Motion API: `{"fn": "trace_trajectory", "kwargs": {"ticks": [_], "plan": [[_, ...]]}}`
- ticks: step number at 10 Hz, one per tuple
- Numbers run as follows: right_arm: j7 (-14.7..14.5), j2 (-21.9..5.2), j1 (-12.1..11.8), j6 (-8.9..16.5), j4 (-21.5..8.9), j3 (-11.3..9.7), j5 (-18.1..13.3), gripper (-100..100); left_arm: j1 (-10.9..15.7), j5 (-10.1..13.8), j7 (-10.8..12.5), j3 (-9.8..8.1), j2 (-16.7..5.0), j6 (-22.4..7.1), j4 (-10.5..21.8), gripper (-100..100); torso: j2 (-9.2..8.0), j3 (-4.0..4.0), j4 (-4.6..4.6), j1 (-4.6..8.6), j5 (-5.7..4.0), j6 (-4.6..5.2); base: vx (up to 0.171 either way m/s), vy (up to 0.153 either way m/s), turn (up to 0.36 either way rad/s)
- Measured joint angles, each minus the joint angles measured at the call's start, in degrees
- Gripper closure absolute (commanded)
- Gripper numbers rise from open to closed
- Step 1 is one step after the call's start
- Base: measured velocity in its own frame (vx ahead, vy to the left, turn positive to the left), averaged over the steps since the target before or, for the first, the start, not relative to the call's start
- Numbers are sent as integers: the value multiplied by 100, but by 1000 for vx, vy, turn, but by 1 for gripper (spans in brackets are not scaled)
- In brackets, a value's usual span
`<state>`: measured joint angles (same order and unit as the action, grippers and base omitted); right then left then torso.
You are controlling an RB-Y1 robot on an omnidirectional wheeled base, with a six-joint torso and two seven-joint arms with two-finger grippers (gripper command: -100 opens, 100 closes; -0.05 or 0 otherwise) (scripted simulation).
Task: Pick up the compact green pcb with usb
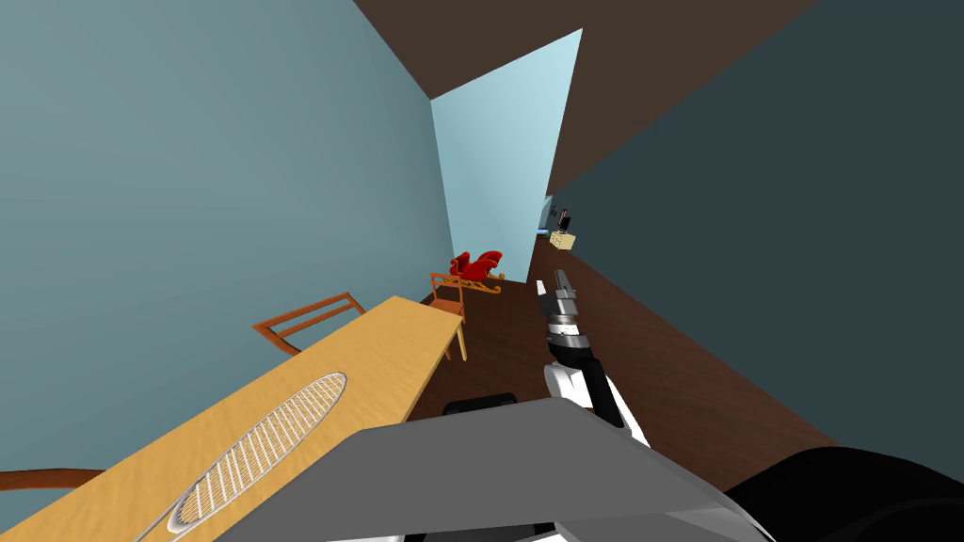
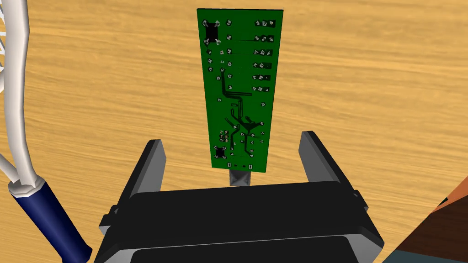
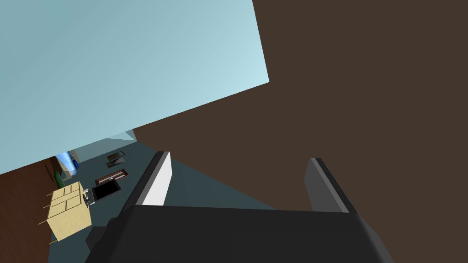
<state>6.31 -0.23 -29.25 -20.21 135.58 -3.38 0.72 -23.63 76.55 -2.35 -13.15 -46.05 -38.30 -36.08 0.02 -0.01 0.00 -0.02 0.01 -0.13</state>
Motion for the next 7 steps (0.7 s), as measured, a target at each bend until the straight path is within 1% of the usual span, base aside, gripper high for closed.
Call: {"fn": "trace_trajectory", "kwargs": {"ticks": [1,2,4,5,6,7], "plan": [[0,0,0,0,0,0,0,0,96,-171,29,-69,43,-11,21,-100,-3,1,0,-4,1,-1,-19,21,66],[0,0,0,0,0,0,0,0,229,-326,2,-162,93,-25,121,-100,-5,3,1,-6,2,0,-17,23,42],[0,0,0,0,0,0,0,0,401,-621,-23,-317,201,-34,204,-100,-5,3,1,-8,2,0,-18,24,44],[0,0,0,0,0,0,0,0,573,-743,-85,-394,233,-45,364,-100,-5,3,1,-7,2,0,-19,21,51],[0,0,0,0,0,0,0,0,685,-870,-139,-474,279,-50,455,-100,-6,4,1,-6,2,-1,-18,19,46],[0,0,0,0,0,0,0,0,759,-1026,-125,-541,329,-60,467,-100,-6,4,1,-5,1,0,-14,18,41]]}}
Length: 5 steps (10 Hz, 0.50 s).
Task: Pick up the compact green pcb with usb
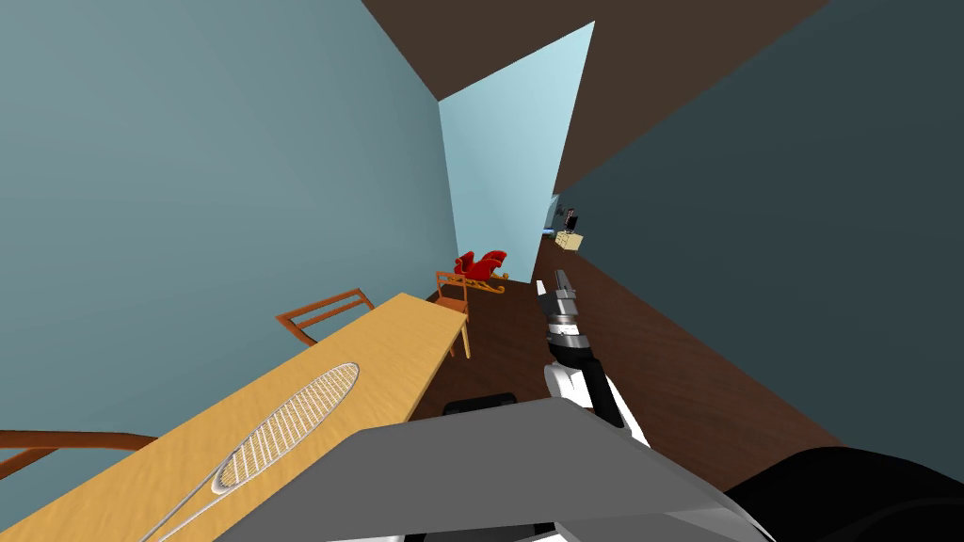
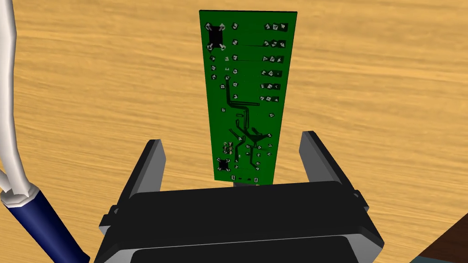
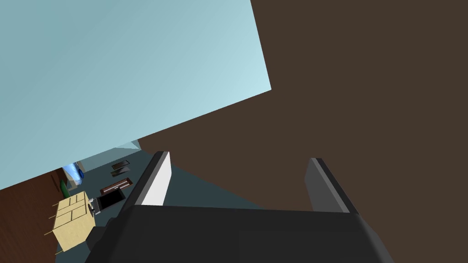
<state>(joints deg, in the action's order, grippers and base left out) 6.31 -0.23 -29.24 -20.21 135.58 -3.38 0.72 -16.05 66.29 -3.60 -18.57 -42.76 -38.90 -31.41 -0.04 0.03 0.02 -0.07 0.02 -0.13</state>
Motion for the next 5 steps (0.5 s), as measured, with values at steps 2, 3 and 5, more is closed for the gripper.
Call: {"fn": "trace_trajectory", "kwargs": {"ticks": [2,3,5], "plan": [[0,0,0,0,0,0,0,0,229,-258,-81,-156,92,-7,180,-100,2,-1,0,0,0,0,-9,15,21],[0,0,0,0,0,0,0,0,236,-277,-75,-163,97,-9,180,100,4,-2,-1,3,-1,0,0,0,0],[0,0,0,0,0,0,0,0,234,-276,-78,-161,96,-10,180,100,7,-3,-1,0,2,1,0,0,0]]}}
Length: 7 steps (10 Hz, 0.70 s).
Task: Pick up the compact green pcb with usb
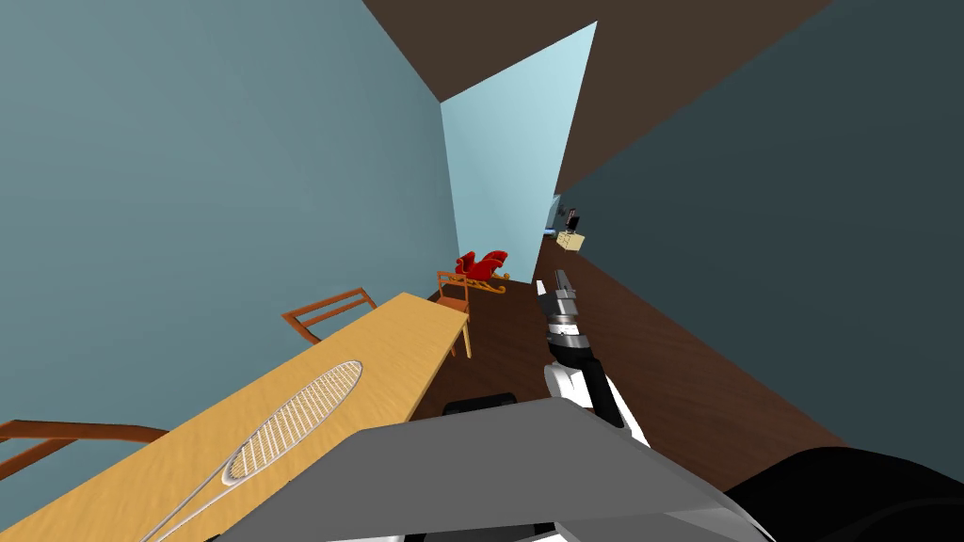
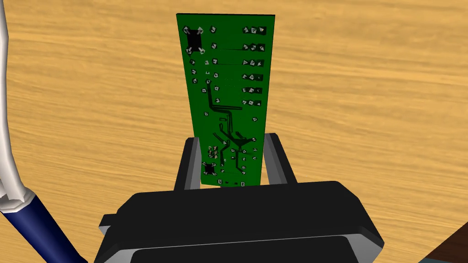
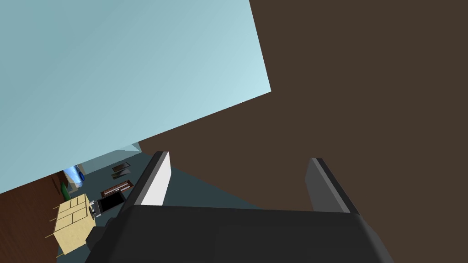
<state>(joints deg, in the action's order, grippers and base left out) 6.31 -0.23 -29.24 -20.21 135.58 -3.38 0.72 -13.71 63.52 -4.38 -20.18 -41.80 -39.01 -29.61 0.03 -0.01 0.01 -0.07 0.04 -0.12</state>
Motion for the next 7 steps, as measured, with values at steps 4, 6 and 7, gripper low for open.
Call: {"fn": "trace_trajectory", "kwargs": {"ticks": [4,6,7], "plan": [[0,0,0,0,0,0,0,0,1,-2,-2,-1,-5,8,-2,100,1,-1,-1,-8,6,-1,3,-4,-13],[0,0,0,0,0,0,0,0,-171,252,37,130,-97,8,-100,100,6,-4,-1,1,4,0,18,-25,-55],[0,0,0,0,0,0,0,0,-218,405,5,203,-144,29,-82,100,8,-5,-2,1,5,0,13,-13,-12]]}}
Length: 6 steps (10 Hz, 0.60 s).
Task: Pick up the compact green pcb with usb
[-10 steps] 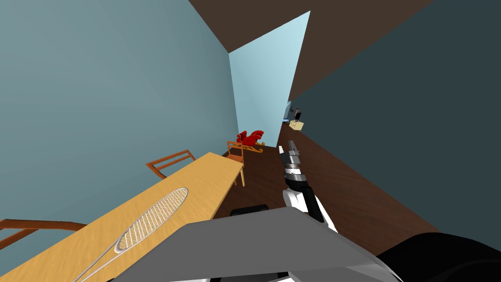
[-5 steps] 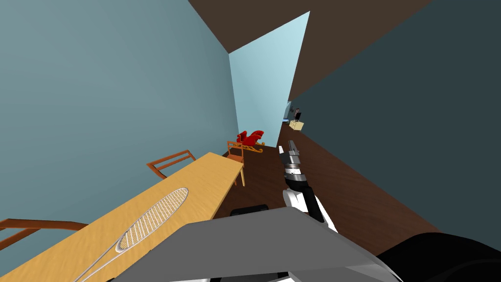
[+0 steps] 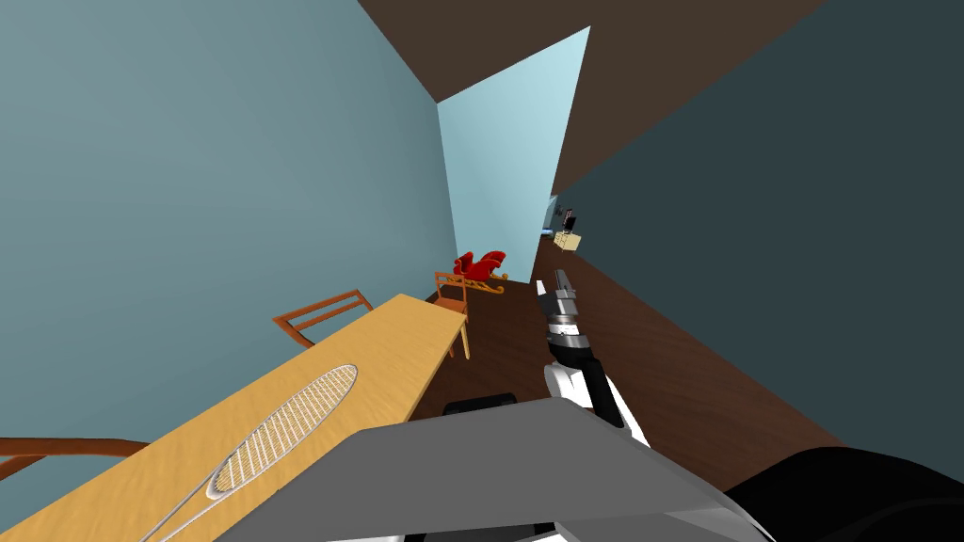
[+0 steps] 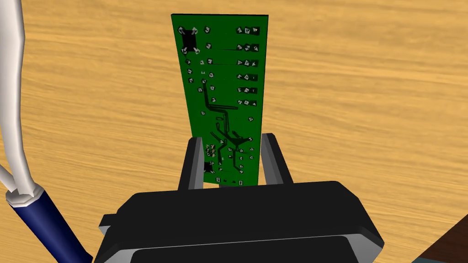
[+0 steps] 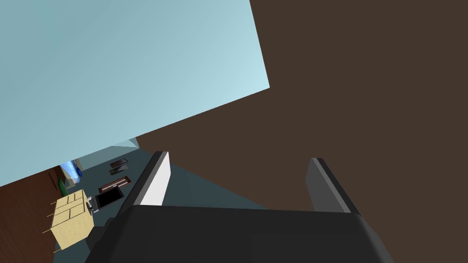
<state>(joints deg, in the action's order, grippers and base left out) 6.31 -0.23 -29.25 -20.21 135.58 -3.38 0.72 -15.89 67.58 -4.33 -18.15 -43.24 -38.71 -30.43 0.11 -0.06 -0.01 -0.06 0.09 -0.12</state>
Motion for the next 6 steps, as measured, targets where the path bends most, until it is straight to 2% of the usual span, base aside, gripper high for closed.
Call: {"fn": "trace_trajectory", "kwargs": {"ticks": [2,3,4,6], "plan": [[0,0,0,0,0,0,0,0,-201,115,126,101,-33,1,-223,100,-2,1,-1,-4,2,0,12,-14,-38],[0,0,0,0,0,0,0,0,-250,263,100,159,-82,9,-205,100,-1,0,-1,-5,2,1,14,-16,-49],[0,0,0,0,0,0,0,0,-453,345,222,251,-116,10,-446,100,-1,-1,-2,-4,3,0,12,-19,-41],[0,0,0,0,0,0,0,0,-595,691,127,364,-217,27,-425,100,0,-2,-4,-4,4,1,17,-21,-48]]}}
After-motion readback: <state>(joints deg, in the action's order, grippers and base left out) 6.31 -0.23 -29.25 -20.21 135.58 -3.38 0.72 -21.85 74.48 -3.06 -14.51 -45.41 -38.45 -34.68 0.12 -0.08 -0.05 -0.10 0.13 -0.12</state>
